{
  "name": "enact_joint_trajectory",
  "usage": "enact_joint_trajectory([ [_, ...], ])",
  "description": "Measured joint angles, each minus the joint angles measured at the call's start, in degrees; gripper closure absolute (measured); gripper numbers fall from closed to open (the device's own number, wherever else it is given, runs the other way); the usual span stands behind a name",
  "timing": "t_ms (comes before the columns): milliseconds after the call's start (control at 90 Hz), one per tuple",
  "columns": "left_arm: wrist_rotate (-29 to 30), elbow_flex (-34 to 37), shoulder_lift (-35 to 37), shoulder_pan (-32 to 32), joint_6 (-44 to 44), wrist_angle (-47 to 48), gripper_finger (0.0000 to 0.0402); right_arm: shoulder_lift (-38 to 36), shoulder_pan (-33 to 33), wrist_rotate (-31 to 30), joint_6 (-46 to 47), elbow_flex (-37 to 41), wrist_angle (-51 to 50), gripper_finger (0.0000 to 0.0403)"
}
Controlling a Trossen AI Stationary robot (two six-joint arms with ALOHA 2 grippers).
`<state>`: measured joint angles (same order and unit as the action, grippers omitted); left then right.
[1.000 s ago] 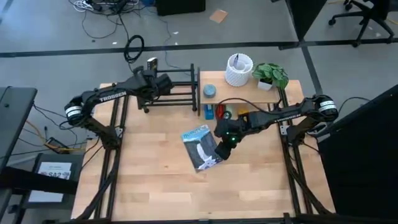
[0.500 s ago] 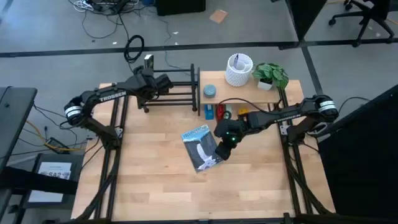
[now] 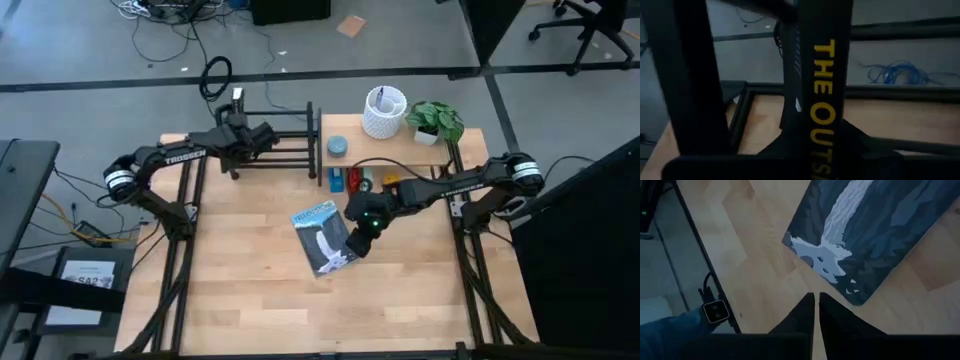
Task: Stock shelves
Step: Put the black book into the black book shelf
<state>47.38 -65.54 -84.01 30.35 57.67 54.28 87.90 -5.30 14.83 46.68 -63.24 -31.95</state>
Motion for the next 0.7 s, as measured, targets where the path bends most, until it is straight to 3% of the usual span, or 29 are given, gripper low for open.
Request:
enact_joint_trajectory([
  [478, -7.06, -0.37, 0.16, 0.0, -1.21, 1.09, 0.0295, 0.0, 0.04, -0.09, 0.28, 0.0, 0.12, 0.0403],
  [700, -8.15, -0.41, 3.67, -0.01, -2.05, 1.05, 0.0254, 0.0, 0.04, -0.11, 0.28, 0.02, 0.14, 0.0403],
])
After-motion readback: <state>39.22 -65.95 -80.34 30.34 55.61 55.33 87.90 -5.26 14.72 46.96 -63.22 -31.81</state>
